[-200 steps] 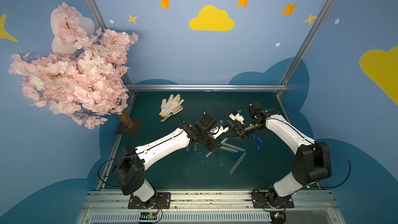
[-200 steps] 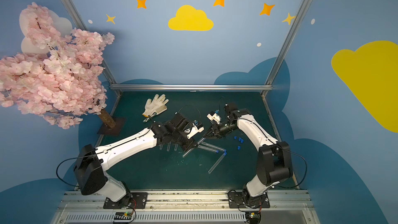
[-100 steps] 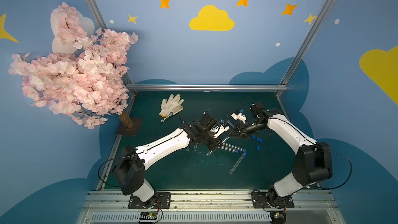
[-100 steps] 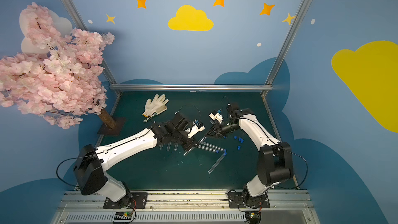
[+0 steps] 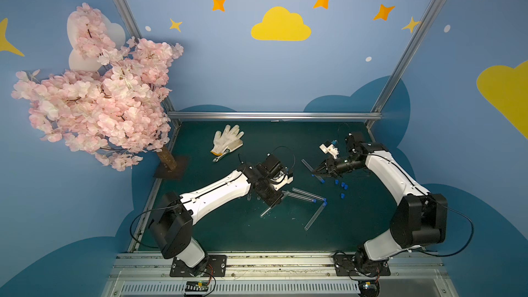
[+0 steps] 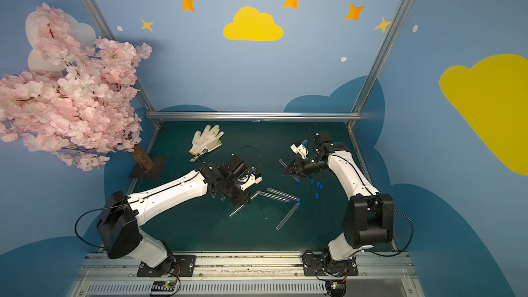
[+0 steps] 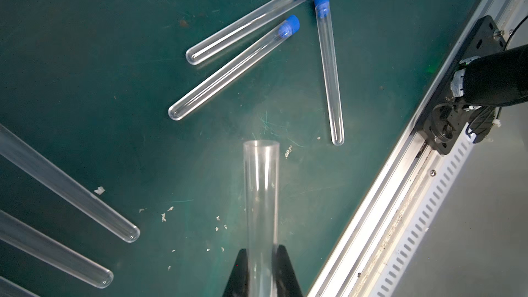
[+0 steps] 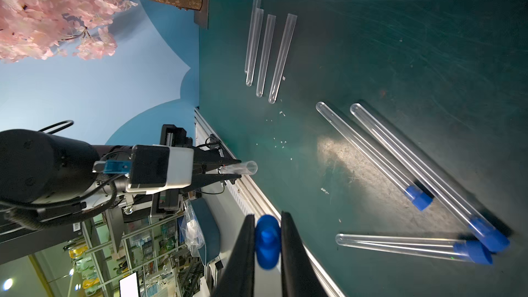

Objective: Remove stoppers from test tubes
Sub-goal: Open the stopper on the test tube, then place the test tube at the center of the board.

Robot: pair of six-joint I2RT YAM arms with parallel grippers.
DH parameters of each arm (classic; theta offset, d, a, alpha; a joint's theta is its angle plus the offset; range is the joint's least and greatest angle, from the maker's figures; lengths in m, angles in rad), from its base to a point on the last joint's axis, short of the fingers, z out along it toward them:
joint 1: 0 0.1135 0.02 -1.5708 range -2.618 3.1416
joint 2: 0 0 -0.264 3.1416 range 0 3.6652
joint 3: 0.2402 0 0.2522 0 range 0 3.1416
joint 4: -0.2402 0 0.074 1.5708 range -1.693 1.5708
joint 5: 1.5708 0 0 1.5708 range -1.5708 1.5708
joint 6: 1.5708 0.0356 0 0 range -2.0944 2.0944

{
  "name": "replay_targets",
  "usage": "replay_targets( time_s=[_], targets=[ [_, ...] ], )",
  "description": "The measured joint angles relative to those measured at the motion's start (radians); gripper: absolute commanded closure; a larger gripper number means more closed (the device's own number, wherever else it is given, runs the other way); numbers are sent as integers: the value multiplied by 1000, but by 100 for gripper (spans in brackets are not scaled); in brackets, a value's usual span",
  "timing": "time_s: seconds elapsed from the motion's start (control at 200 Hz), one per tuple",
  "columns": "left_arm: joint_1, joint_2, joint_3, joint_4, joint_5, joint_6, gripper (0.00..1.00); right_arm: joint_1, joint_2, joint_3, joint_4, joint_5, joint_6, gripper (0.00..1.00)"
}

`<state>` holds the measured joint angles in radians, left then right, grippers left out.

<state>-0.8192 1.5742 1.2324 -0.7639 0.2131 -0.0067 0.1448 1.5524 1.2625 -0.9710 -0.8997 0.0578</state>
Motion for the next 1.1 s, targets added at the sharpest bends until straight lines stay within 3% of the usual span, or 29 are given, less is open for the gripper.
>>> replay_targets(
  time_s=[0.385, 0.641, 1.096],
  targets=[
    [34, -11, 0, 52, -6, -87, 95, -145, -34, -66, -21, 86, -14, 100],
    [55, 6, 22, 111, -75, -204, 95, -216, -78, -102, -21, 140, -14, 100],
    [72, 480, 425, 8, -348, -447, 93, -283, -78, -153, -10, 183, -14, 100]
  ],
)
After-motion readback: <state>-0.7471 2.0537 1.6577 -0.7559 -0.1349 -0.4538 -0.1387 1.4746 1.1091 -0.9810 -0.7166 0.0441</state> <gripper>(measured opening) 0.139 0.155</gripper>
